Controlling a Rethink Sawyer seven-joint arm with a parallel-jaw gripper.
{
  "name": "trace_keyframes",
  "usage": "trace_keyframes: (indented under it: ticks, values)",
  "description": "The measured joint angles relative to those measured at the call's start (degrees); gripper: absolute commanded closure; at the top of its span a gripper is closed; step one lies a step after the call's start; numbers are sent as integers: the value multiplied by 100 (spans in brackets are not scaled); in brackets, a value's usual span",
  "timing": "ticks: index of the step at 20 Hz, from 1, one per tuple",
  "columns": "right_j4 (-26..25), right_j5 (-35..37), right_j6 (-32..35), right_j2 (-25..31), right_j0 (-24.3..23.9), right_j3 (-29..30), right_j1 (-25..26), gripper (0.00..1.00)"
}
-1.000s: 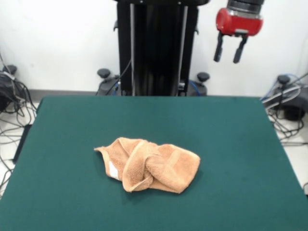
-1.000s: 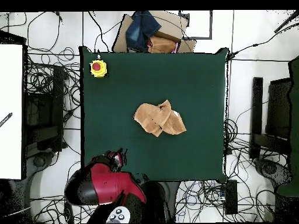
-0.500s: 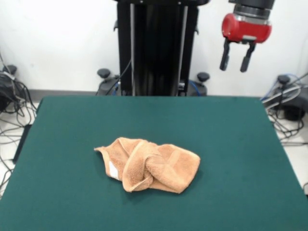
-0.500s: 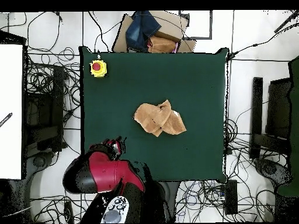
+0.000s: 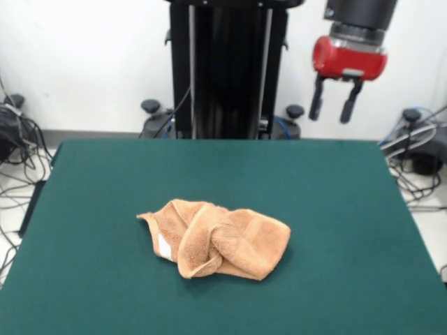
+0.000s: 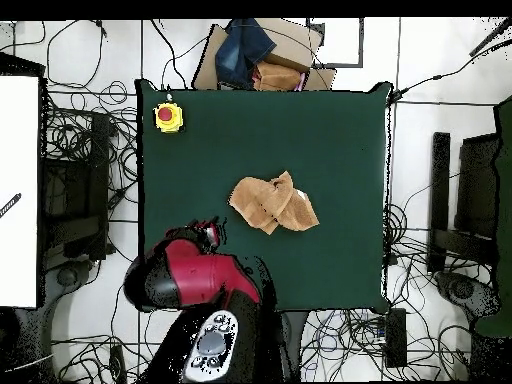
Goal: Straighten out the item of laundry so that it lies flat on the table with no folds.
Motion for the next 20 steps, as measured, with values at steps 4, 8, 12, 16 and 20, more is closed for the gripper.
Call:
trace_keyframes:
  ticks: [4, 8, 12, 16, 20]
  values:
    - [-243, 0, 0, 105, -569, -214, 255, 0]
    - [-491, 0, 0, 113, -1012, -304, 405, 0]
    - [-743, 0, 0, 114, -1296, -353, 488, 0]
    - [-965, 0, 0, 116, -1377, -452, 626, 0]
    - [-1005, -1, 0, 116, -1315, -541, 746, 0]
